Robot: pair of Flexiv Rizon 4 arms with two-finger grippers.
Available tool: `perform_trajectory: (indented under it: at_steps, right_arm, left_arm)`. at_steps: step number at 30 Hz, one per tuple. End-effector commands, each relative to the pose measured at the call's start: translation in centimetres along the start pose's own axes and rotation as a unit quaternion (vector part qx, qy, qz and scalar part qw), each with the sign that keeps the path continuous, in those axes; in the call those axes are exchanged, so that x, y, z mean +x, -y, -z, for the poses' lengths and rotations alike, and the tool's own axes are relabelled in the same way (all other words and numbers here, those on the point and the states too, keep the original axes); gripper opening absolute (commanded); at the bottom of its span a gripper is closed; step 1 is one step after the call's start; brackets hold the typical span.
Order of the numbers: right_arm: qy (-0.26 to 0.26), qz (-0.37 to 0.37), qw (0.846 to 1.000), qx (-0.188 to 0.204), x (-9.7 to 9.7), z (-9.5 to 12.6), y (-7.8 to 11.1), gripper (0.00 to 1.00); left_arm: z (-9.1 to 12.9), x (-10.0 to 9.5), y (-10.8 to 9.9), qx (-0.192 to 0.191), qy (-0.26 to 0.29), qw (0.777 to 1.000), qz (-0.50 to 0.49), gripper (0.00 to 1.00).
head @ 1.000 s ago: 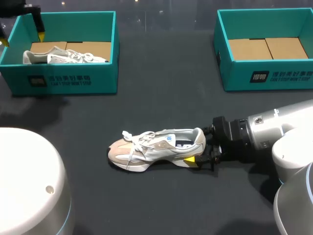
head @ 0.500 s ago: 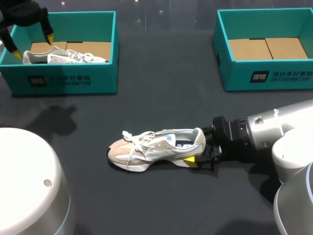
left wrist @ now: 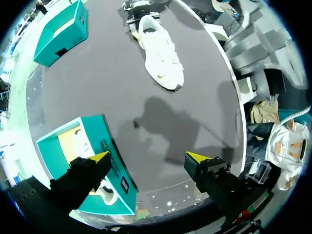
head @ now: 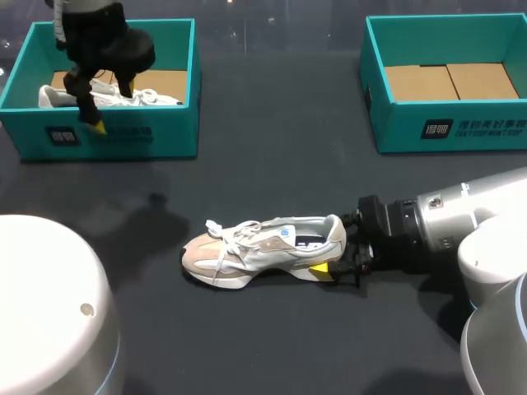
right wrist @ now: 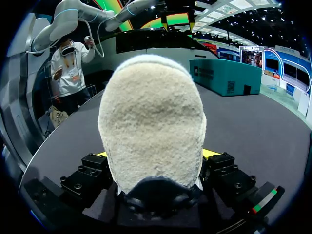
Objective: Take the shoe out of the shoebox, open the shoe tongue, remove and reinsert the insole, then place the shoe into the shoebox
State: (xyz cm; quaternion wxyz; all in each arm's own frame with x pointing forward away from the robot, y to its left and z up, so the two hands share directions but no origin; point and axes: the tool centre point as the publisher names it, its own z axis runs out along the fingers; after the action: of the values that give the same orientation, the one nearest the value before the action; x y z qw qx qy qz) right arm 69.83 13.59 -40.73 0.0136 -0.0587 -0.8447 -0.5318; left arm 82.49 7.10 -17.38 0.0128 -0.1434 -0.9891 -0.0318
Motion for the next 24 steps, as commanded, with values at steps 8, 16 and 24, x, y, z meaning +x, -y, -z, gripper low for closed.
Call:
perform_trajectory:
  at_steps: [8,16,24]
  right_arm:
    - [0.0,0.0,1.0,0.003,0.1,-0.3,-0.1,0.0]
    - [0.0,0.0,1.0,0.003,0.1,-0.3,-0.1,0.0]
    - [0.0,0.0,1.0,0.003,0.1,-0.3,-0.1,0.0]
  left_arm:
    - [0.0,0.6,1.0,-0.037,-0.02,0.973,0.225,1.0]
    - [0.5,3.5,5.1,0.018,-0.061,0.884,0.463,1.0]
    - [0.5,4.4,7.9,-0.04,-0.063,0.782,0.619,1.0]
